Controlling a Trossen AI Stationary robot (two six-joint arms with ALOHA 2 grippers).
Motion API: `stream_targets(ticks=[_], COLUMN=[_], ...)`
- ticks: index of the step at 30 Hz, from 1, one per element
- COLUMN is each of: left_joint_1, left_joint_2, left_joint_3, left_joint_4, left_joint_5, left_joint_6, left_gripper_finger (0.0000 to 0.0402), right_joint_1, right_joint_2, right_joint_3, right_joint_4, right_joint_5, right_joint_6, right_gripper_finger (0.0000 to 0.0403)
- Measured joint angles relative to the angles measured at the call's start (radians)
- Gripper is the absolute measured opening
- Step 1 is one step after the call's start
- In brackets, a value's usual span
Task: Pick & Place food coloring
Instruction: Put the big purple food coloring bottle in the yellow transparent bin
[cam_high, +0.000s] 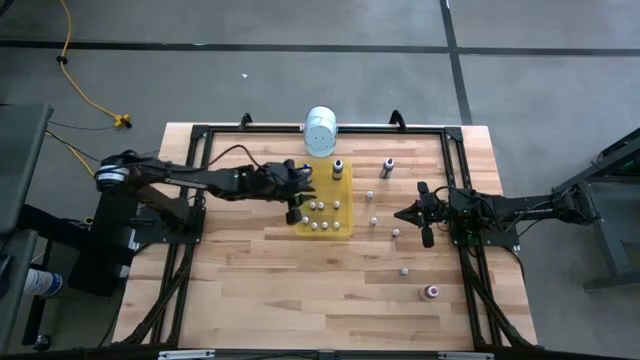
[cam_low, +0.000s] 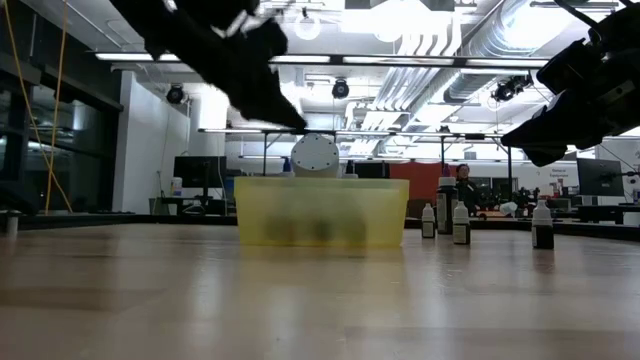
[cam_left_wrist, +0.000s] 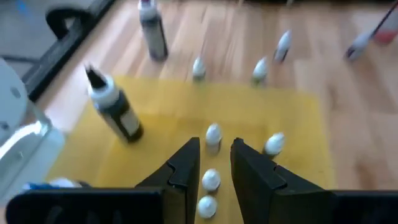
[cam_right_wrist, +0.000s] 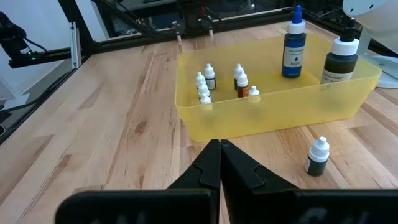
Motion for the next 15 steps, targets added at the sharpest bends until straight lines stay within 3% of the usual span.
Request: stream_targets(ticks=[5,11,15], left_joint_1=[-0.043,-0.053,-0.053], left_joint_2=[-0.129,-0.226,-0.253], left_joint_3=[0.001,0.0,0.0], left_joint_4=[-0.06,-0.097,-0.086], left_joint_5=[0.043,0.074,0.077], left_joint_6=[-0.007,-0.048,-0.045], left_gripper_finger=[0.0071,0.0008,0.0006], right_joint_1=[0.0,0.0,0.0], right_joint_2=[0.0,0.0,0.0], right_joint_3=[0.0,0.0,0.0], right_joint_4=[0.0,0.0,0.0], right_joint_5=[0.0,0.0,0.0], right_joint_6=[0.0,0.0,0.0], right_gripper_finger=[0.0,0.0,0.0])
